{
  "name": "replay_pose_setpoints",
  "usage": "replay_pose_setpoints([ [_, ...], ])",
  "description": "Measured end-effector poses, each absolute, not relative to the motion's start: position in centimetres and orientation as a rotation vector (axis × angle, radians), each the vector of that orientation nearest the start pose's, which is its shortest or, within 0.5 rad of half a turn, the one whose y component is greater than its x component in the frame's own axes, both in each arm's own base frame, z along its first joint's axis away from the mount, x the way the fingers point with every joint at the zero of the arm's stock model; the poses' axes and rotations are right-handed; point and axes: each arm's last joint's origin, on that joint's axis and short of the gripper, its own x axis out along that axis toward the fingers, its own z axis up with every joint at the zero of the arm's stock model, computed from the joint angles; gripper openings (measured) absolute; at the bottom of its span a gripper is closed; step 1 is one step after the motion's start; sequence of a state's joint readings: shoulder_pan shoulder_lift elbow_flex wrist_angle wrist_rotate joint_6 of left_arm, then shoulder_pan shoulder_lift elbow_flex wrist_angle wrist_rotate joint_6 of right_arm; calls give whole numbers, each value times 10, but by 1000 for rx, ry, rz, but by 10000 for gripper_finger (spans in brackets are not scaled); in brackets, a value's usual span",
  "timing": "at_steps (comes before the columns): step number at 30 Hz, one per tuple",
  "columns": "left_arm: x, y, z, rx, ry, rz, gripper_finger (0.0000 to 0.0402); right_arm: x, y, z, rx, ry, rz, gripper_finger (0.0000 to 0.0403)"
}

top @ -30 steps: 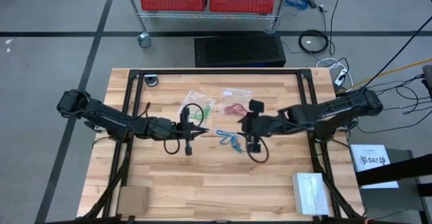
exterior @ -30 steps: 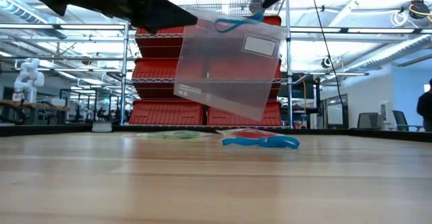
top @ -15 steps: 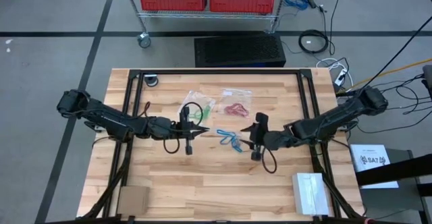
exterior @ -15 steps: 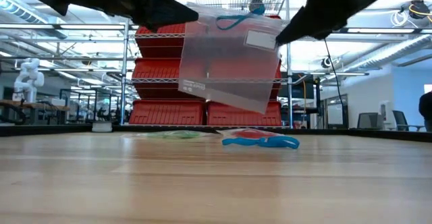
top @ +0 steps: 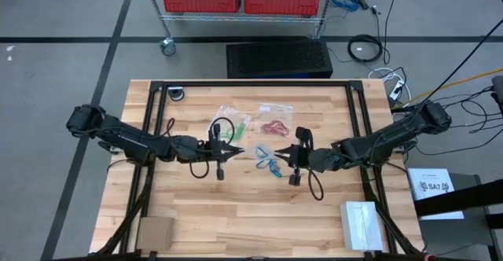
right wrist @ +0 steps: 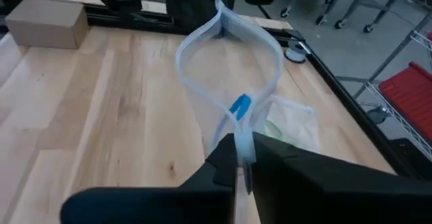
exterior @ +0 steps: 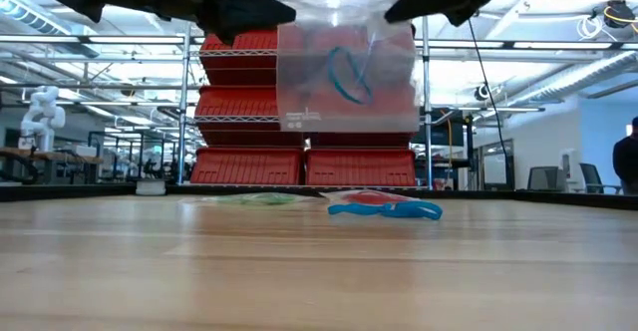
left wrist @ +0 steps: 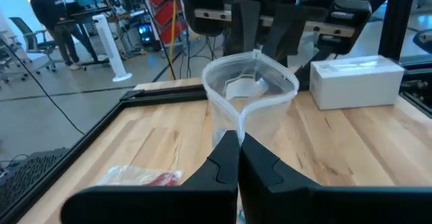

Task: Sort rubber bands
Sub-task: Adjust bottom transparent zip bag, then put the right blue rubber band into the bottom transparent zip bag

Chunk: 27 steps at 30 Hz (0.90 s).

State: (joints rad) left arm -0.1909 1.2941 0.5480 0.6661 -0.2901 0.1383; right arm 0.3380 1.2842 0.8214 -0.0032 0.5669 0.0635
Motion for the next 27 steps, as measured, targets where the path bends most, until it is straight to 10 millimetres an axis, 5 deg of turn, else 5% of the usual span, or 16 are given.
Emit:
replay_pose_setpoints([
  [12,267,-36,218,186,114,237,1,259,70,250,-114,520,-251,24],
  [27,258,-31,233,206,81,359,1,252,76,222,148,771,-188,166],
])
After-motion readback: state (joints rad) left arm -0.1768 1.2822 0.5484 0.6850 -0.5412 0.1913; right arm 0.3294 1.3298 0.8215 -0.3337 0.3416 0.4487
